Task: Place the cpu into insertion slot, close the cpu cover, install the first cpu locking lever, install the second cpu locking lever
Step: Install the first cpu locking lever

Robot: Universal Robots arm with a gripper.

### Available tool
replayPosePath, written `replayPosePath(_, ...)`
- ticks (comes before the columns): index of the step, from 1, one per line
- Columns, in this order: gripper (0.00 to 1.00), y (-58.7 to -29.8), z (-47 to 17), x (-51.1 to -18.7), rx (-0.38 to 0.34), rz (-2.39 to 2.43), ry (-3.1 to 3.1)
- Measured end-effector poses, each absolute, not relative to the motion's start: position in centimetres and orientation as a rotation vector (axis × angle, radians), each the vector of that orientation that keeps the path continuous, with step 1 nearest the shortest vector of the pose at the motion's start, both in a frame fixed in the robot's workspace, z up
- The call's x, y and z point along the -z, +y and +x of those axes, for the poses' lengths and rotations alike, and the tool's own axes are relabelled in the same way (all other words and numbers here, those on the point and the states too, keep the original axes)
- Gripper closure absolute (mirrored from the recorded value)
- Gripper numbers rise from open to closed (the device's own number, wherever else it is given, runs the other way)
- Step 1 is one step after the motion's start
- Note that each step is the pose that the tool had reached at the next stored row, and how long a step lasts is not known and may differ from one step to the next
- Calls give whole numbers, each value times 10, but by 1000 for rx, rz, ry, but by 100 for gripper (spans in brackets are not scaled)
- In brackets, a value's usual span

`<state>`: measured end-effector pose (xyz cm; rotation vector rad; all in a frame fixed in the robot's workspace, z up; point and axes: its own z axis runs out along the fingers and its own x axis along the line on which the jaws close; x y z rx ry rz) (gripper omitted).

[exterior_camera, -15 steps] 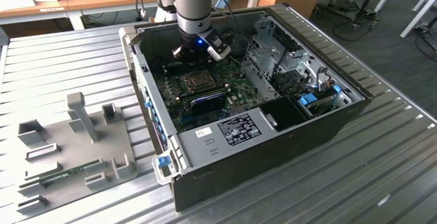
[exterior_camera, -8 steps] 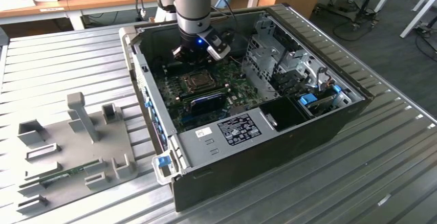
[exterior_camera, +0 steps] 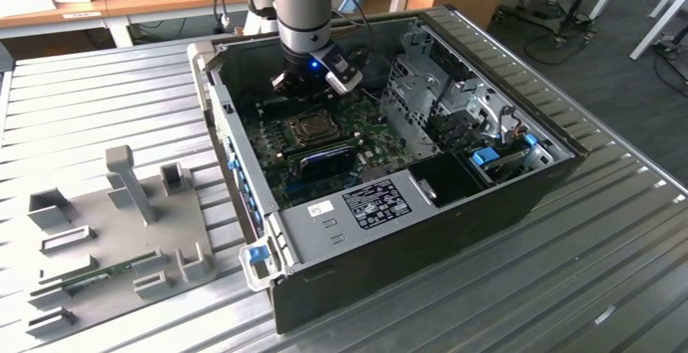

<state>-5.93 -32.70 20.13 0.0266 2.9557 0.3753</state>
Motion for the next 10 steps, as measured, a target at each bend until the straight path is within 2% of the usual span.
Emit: replayPosePath(10, 89, -333, -59, -201, -375, 27, 2956)
